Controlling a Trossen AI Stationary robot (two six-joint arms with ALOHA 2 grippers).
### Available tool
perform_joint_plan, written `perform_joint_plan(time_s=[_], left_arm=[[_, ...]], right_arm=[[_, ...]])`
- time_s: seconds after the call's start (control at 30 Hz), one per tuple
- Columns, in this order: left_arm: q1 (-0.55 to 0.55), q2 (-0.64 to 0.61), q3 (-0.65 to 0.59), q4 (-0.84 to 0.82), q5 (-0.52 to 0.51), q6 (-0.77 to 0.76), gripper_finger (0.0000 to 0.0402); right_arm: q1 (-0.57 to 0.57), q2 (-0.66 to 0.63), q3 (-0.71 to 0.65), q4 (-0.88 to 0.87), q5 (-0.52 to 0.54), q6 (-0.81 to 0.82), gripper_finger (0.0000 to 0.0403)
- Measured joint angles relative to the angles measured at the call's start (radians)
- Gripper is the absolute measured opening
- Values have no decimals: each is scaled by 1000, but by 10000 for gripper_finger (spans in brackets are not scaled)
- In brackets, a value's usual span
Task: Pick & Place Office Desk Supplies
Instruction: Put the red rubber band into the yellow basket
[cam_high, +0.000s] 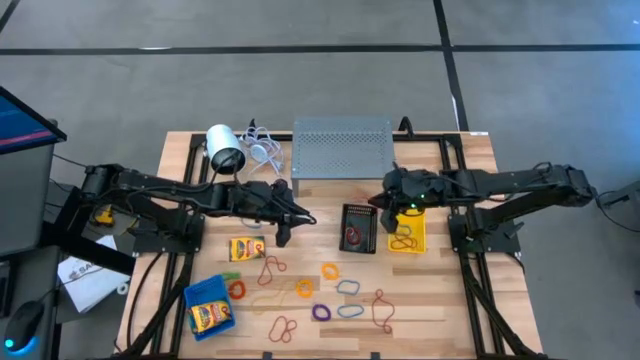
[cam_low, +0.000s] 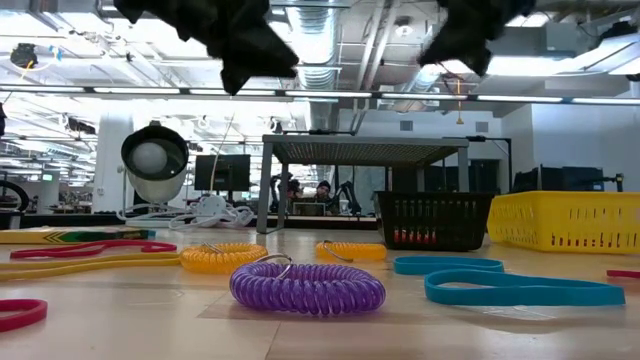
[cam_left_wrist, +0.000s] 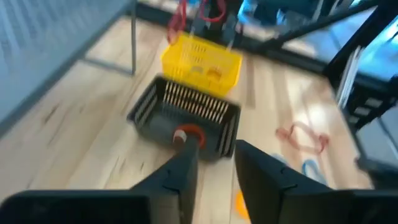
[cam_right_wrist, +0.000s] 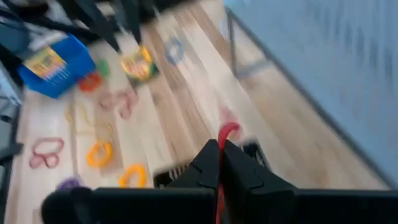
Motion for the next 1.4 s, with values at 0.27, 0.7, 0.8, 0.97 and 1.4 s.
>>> perform_joint_plan(time_s=[0.27,0.7,0.8,0.97,1.4], left_arm=[[0,0,0,-228,17,-36,196],[0,0,0,-252,27,-56,239],[0,0,0,-244,27,-56,235],[0,0,0,-242,27,-56,230],[0,0,0,-240,27,-56,226]], right_arm=[[80,-48,0,-342,37,247,0],[219,-42,-1,-605,82,498,0],[237,-38,-2,-606,127,506,0],[239,-36,-1,-607,134,502,0],[261,-36,-152,-521,128,617,0]])
